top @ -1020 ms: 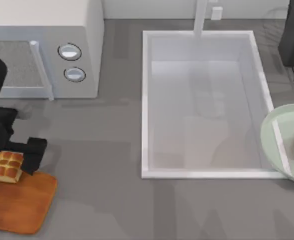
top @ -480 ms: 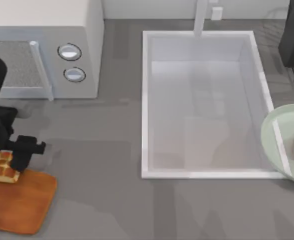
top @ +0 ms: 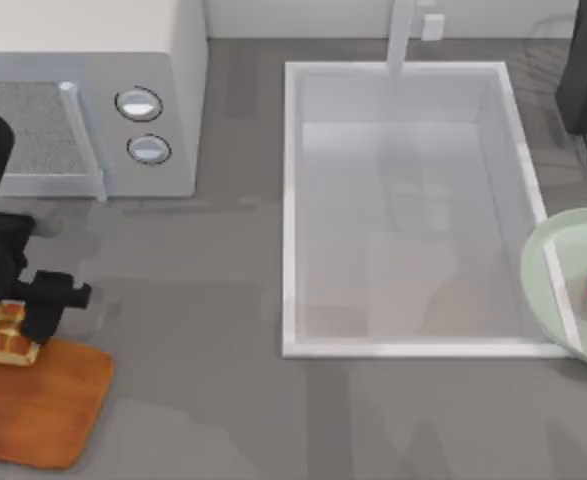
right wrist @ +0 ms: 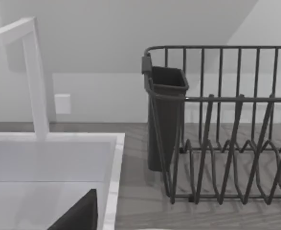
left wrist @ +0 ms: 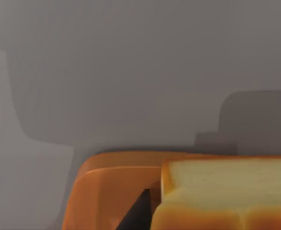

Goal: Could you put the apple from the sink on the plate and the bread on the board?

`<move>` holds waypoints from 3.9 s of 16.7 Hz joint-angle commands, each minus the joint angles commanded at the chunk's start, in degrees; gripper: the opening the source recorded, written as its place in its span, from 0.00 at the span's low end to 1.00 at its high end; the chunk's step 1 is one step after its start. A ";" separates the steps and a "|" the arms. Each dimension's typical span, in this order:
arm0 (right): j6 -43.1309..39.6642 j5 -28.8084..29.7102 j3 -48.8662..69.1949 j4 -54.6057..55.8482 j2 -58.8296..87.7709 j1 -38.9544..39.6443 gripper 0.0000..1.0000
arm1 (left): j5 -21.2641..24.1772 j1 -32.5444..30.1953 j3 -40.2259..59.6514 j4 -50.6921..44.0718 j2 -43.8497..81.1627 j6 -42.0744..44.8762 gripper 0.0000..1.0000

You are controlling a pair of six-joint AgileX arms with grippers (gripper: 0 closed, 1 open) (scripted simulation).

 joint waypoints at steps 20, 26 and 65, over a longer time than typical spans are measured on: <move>0.00 0.00 0.00 0.00 0.00 0.00 1.00 | -0.03 -0.07 16.33 -23.64 -8.86 -0.25 0.00; 0.00 0.00 0.00 0.00 0.00 0.00 1.00 | 0.04 1.11 5.62 -16.98 -13.34 -3.41 0.00; 0.00 0.00 0.00 0.00 0.00 0.00 1.00 | 0.11 2.00 -8.65 -1.04 -12.03 -5.30 0.75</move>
